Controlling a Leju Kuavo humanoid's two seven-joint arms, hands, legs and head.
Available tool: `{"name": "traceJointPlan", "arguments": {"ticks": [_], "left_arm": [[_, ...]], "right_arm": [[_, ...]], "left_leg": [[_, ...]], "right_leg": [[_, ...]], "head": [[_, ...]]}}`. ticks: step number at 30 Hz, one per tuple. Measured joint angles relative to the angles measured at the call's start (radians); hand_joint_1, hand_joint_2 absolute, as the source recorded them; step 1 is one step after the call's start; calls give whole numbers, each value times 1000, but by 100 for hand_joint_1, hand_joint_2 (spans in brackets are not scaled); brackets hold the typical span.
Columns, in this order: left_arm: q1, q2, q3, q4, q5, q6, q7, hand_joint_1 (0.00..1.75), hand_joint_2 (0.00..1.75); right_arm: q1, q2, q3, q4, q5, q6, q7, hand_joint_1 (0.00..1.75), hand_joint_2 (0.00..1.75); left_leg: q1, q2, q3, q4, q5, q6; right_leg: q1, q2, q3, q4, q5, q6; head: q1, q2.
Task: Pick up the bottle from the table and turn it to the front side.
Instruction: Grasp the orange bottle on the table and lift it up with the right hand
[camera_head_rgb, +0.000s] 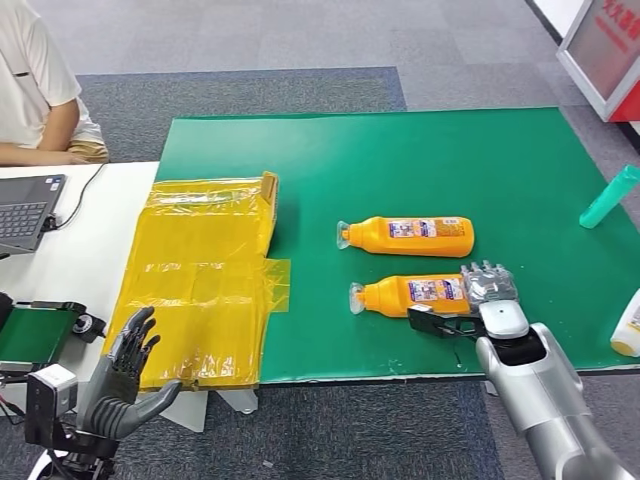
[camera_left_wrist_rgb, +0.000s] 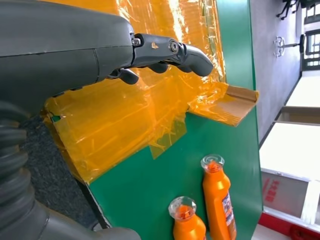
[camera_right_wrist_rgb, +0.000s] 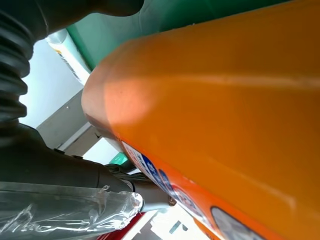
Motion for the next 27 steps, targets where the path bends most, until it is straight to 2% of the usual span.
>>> {"name": "traceJointPlan", "arguments": {"ticks": [4, 5, 8, 9, 19, 27], "left_arm": [[1, 2, 0, 0, 0, -1, 0, 0, 175], [1, 2, 0, 0, 0, -1, 0, 0, 175], [4, 3, 0, 0, 0, -2, 1, 0, 175], [5, 3, 0, 1, 0, -3, 1, 0, 175], [12, 4, -3, 2, -3, -4, 14, 0, 175], [13, 6, -24, 2, -3, 8, 14, 0, 175]], "right_arm": [[-6, 0, 2, 19, 0, -24, -12, 0, 175], [-7, 0, 3, 22, 0, -29, -14, 7, 175], [-7, 0, 4, 28, 0, -42, -20, 137, 175], [-7, 0, 4, 29, 0, -46, -23, 175, 175], [9, 6, -6, 22, 0, -100, -40, 175, 175], [104, 79, -139, -112, -131, -123, -159, 175, 175]], "left_leg": [[0, 0, 0, 0, 0, 0], [0, 0, 0, 0, 0, 0], [0, 0, 0, 0, 0, 0], [0, 0, 0, 0, 0, 0], [0, 0, 1, 0, 0, 0], [0, 0, 0, 0, 0, 0]], "right_leg": [[0, 0, 0, 0, 0, 0], [0, 0, 0, 0, 0, 0], [0, 0, 0, 0, 0, 0], [0, 0, 0, 0, 0, 0], [0, 0, 0, 0, 0, 0], [0, 0, 0, 0, 0, 0]], "head": [[0, 0], [0, 0], [0, 0], [0, 0], [0, 0], [0, 0]]}}
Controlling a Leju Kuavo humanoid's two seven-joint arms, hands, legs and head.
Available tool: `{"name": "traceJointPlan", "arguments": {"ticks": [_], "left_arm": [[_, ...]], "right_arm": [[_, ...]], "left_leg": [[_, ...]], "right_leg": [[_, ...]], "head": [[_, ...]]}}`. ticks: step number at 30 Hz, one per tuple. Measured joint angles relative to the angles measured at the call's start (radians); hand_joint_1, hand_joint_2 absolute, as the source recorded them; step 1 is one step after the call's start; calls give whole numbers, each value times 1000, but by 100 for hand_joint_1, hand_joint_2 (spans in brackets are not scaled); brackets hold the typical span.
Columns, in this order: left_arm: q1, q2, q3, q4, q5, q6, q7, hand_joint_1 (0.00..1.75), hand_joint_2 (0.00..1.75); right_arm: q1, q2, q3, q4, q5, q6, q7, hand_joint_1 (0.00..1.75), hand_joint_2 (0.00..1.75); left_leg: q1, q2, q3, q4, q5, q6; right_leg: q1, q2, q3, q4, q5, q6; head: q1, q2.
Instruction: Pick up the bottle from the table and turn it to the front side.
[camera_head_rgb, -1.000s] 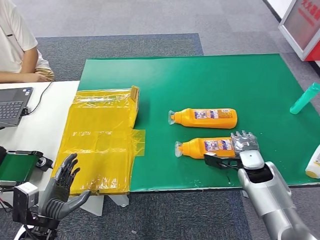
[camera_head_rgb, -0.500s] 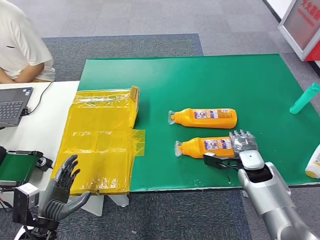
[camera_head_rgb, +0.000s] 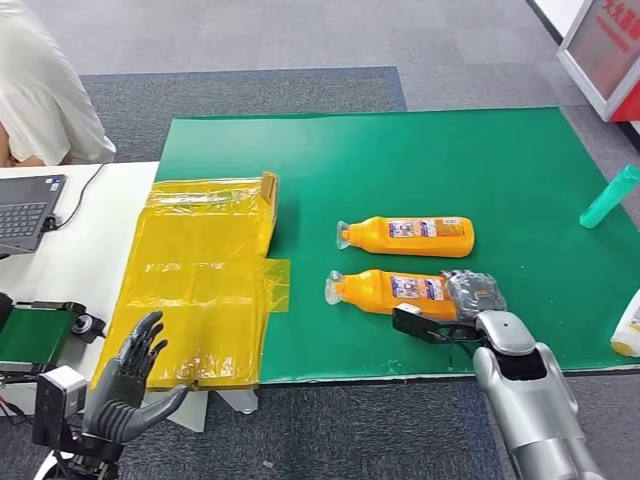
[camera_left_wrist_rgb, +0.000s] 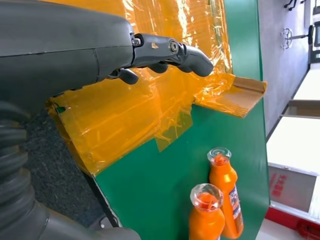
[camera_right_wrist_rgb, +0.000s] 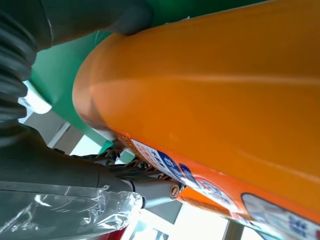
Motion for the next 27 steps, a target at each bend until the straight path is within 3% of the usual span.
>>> {"name": "traceJointPlan", "arguments": {"ticks": [4, 11, 17, 22, 27], "left_arm": [[3, 1, 0, 0, 2, 5, -2, 0, 175], [2, 1, 1, -7, -2, 11, -31, 0, 175], [-9, -10, 1, -26, 13, 20, -36, 0, 175], [-30, -34, -13, -34, 106, 20, -3, 0, 175], [-74, -26, -104, -35, 144, 90, -20, 0, 175]], "right_arm": [[34, 27, -44, -59, -69, 6, -30, 175, 175], [132, 112, -92, -233, -483, 35, -124, 175, 175], [225, 170, -92, -374, -666, 41, -146, 175, 175], [303, 215, -49, -452, -686, -2, -181, 175, 175], [344, 238, 42, -469, -659, -84, -189, 175, 175]], "left_leg": [[0, 0, 0, 0, 0, 0], [0, 0, -1, 0, 0, 0], [0, 0, -1, 0, -1, 0], [0, 0, -1, 0, -1, 0], [0, 0, -1, 0, -1, 0]], "right_leg": [[0, 0, 0, 0, 0, 0], [0, 0, -1, 0, -1, 0], [0, 0, -1, 0, -1, -1], [0, 0, -1, 0, -1, 0], [0, 0, -1, 0, -1, -1]], "head": [[0, 0], [0, 0], [0, 0], [0, 0], [0, 0]]}}
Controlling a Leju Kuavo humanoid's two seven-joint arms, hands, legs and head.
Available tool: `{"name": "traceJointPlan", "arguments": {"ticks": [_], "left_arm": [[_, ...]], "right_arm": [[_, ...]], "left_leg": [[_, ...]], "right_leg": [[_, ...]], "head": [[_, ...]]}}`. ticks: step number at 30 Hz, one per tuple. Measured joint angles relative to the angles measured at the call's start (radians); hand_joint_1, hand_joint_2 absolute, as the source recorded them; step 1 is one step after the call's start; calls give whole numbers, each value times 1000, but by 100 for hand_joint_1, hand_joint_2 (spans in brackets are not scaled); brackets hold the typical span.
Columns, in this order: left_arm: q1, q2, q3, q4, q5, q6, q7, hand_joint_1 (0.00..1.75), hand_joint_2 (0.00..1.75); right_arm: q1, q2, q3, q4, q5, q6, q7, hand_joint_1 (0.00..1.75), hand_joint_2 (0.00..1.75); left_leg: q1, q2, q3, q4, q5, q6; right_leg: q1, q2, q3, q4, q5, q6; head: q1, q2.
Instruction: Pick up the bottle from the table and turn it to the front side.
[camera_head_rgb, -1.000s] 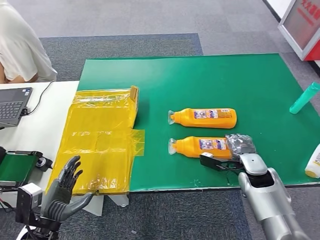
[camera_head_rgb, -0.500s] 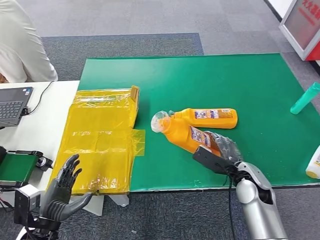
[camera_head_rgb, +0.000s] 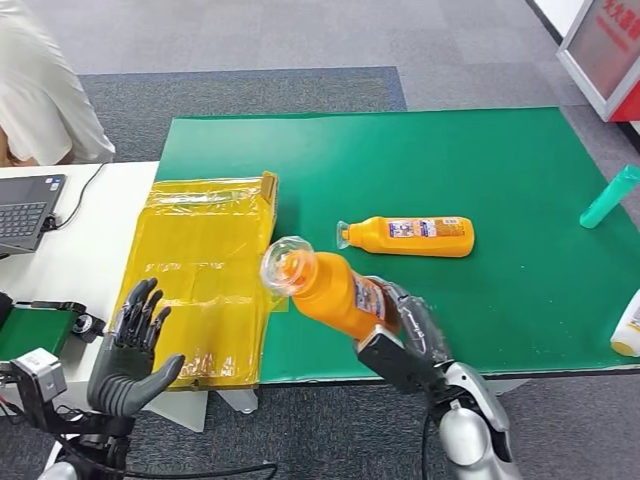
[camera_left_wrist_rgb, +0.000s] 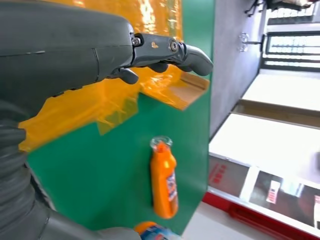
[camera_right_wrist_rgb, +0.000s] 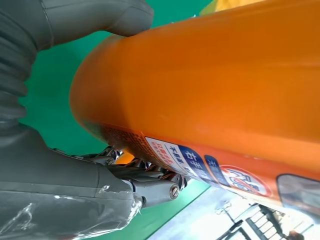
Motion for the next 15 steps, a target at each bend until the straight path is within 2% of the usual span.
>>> {"name": "traceJointPlan", "arguments": {"ticks": [3, 9, 15], "left_arm": [[-49, 13, -85, -1, -37, 38, -50, 0, 175], [-118, 46, -258, -3, -27, 52, -51, 0, 175], [-127, 73, -323, -3, -24, 62, -62, 0, 175]], "right_arm": [[3, 8, 47, -10, 7, -42, 10, 175, 175], [-17, 15, 123, -31, -22, -41, 46, 175, 175], [-19, 15, 149, -31, -28, -46, 45, 175, 175]], "left_leg": [[0, 0, 0, 0, 1, 0], [0, 0, 0, 0, 1, 0], [0, 0, 0, 0, 1, 0]], "right_leg": [[0, 0, 0, 0, 1, 0], [0, 0, 0, 0, 1, 0], [0, 0, 0, 0, 1, 0]], "head": [[0, 0], [0, 0], [0, 0]]}}
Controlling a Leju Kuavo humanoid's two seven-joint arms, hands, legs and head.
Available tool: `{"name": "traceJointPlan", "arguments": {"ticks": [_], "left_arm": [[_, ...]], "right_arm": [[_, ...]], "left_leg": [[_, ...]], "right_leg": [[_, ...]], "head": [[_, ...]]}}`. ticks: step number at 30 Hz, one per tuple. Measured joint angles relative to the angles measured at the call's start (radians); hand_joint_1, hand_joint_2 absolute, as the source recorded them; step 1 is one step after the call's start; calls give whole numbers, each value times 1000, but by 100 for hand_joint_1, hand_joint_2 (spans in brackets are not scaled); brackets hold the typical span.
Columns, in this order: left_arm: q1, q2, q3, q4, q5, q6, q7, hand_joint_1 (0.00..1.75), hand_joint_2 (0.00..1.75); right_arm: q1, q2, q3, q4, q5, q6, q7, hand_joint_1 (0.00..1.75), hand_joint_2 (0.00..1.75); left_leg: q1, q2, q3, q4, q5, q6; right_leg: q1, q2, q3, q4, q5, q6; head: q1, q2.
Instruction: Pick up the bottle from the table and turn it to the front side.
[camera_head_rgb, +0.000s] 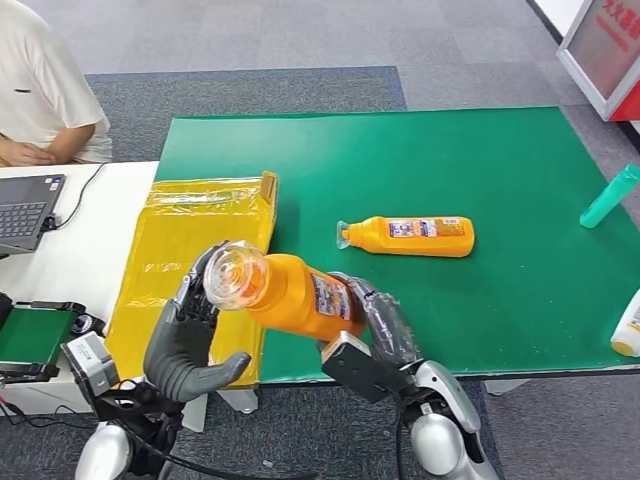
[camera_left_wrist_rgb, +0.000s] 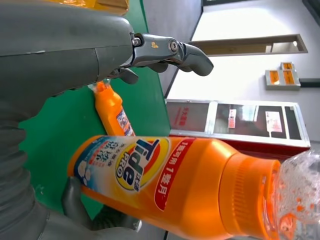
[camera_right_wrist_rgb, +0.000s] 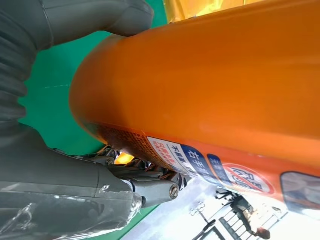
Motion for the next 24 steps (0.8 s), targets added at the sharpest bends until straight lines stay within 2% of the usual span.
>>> {"name": "traceJointPlan", "arguments": {"ticks": [10, 14, 24], "left_arm": [[-7, 16, -32, 2, 17, -20, -1, 0, 175], [-67, 40, -153, 42, -51, 10, -3, 0, 175], [-149, 42, -227, 51, -85, 61, 61, 0, 175]], "right_arm": [[-2, 0, 8, 1, -14, 2, -1, 175, 175], [-25, -1, 70, 28, -13, -12, 12, 175, 175], [-21, -8, 93, 28, 1, -62, 8, 175, 175]], "left_leg": [[0, 0, 0, 0, 0, 0], [0, 0, 0, 0, 0, 0], [0, 0, 0, 0, 0, 0]], "right_leg": [[0, 0, 0, 0, 0, 0], [0, 0, 0, 0, 0, 0], [0, 0, 0, 0, 0, 0]], "head": [[0, 0], [0, 0], [0, 0]]}}
